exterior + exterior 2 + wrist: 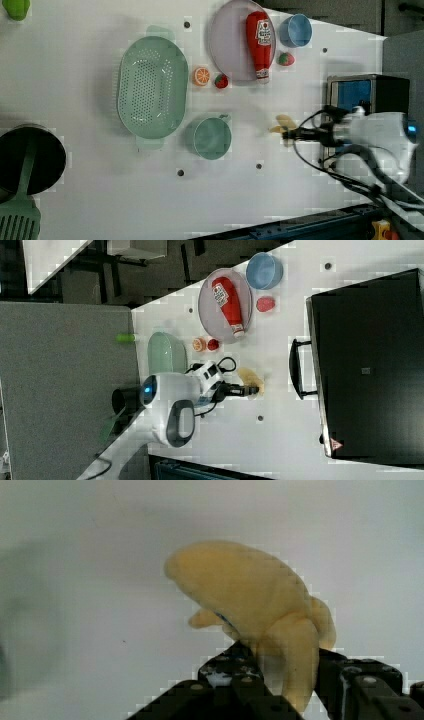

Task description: Pick Banana and place it in mug.

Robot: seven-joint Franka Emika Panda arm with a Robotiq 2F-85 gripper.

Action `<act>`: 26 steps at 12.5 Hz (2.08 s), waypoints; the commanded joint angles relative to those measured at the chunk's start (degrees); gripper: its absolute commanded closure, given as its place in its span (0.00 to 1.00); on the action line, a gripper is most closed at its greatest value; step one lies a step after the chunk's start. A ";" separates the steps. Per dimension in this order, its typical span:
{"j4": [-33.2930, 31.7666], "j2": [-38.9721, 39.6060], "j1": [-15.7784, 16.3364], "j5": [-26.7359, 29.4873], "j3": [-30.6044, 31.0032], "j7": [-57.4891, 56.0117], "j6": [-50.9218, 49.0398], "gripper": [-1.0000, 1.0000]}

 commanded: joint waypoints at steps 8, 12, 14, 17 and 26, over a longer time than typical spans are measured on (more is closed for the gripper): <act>9.38 -22.71 3.98 5.52 8.55 14.10 -28.84 0.68; 9.41 -21.77 5.71 10.53 17.06 30.54 -27.07 0.68; 9.50 -20.23 5.75 10.59 21.13 38.65 -24.96 0.68; 9.51 -16.03 5.77 10.49 25.56 45.24 -19.16 0.68; 9.41 -2.36 5.74 0.80 28.11 56.39 -6.16 0.68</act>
